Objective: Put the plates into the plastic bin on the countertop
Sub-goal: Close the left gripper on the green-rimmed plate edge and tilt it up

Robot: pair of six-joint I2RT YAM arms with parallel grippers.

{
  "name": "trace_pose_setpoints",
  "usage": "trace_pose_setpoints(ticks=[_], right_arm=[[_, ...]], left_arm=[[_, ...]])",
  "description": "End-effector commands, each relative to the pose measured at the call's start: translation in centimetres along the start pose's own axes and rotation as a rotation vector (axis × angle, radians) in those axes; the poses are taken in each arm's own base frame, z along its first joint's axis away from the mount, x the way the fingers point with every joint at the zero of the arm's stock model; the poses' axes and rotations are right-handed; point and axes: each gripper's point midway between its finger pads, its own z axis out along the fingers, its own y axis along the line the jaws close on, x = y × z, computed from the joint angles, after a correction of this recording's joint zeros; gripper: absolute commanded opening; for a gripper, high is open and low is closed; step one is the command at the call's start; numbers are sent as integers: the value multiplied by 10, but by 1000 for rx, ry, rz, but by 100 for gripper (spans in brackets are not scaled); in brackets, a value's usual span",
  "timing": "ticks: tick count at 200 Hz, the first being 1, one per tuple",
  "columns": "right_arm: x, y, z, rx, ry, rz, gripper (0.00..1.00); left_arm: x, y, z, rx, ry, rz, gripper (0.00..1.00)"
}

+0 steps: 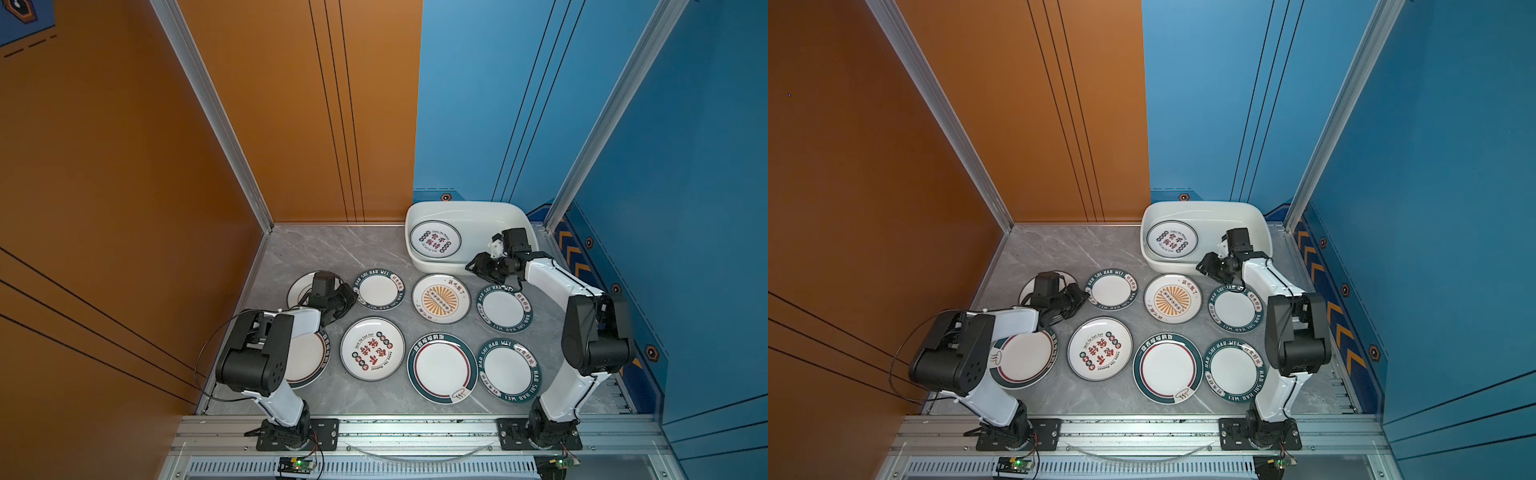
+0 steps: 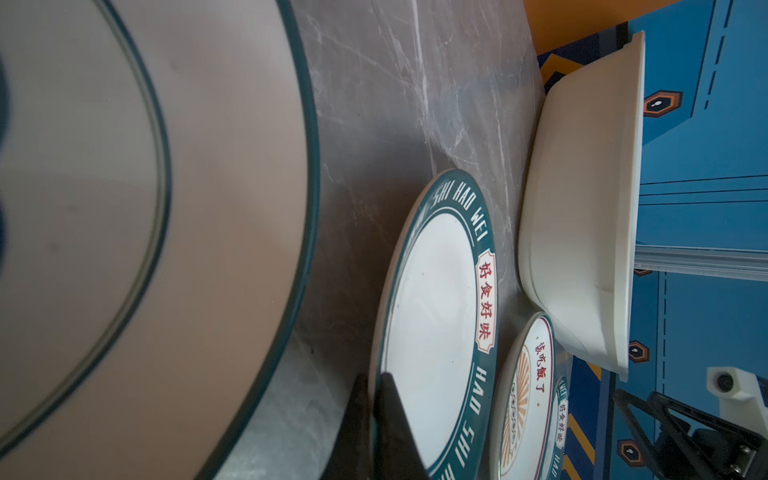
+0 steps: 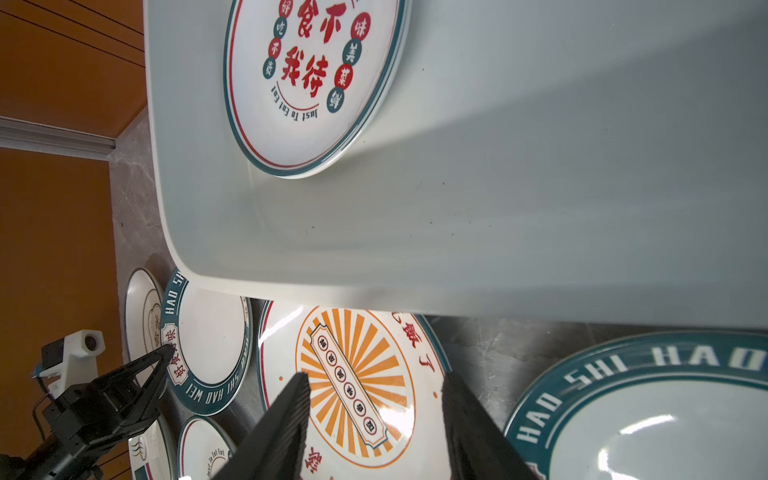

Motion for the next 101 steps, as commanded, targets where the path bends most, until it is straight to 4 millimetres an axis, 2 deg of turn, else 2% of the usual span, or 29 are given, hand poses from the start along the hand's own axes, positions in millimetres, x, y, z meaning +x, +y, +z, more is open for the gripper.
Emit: trace_pose_setpoints(ticks=[1, 58, 101], right_arm=[[-5, 15, -14, -61, -31, -29, 54], [3, 43, -16, -222, -3, -44, 55], [13, 63, -13, -331, 48, -49, 61]], left_arm=[[4, 0, -12, -10, 31, -12, 0], [-10, -32, -36, 71, 2, -16, 0], [-20, -60, -58, 122, -21, 2, 0]])
